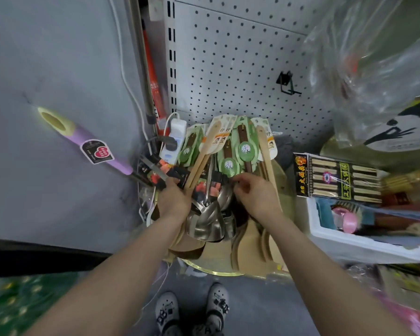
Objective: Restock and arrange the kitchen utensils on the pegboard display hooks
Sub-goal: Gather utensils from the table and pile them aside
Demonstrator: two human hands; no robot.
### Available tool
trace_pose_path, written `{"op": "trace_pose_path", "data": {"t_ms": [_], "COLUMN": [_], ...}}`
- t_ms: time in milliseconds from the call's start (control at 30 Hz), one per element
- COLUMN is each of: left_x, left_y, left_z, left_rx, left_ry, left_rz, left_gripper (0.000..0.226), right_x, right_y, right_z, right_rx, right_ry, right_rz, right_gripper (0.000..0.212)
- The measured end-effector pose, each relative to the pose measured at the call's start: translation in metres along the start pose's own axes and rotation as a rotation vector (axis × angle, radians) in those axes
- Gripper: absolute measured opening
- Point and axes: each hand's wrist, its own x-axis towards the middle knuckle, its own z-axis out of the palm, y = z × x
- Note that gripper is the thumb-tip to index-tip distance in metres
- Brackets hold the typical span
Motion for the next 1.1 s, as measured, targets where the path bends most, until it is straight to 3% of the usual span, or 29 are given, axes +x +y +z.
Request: {"op": "trace_pose_path", "data": {"t_ms": [267,433,500,633,767,933,1100], "left_x": [0.007,0.0,0.004,0.021,0.033,0.041,0.037], "left_y": [0.009,0.019,0.022,0.021,0.019,0.019,0.02], "left_z": [0.001,-0.001,-0.003,-0.003,0.007,0.015,0.02], "left_rx": [-0.154,-0.216,-0.18,-0.141,-0.061,0.018,0.24], "left_ry": [0.049,0.041,0.019,-0.005,-0.015,-0.08,-0.004], "left_rz": [-0.169,0.093,0.171,0.127,0.102,0.094,0.137], "left_gripper": [0.032,0.027,0.028,0.03,0.028,0.041,0.057], "right_x": [0.002,0.012,0.017,0.024,0.027,0.032,0.044], "right_y": [-0.005,-0.001,0.004,0.023,0.039,0.045,0.053], "right_z": [0.003,-0.007,-0.01,-0.009,-0.007,-0.002,0.002], "right_rx": [0.021,0.004,-0.017,-0.154,-0.262,-0.25,-0.221], "right_ry": [0.015,0.071,0.113,0.21,0.067,0.021,0.005], "right_rz": [-0.005,0.029,0.062,0.147,0.285,0.359,0.402], "right_gripper": [0.026,0.026,0.027,0.037,0.052,0.04,0.036]}}
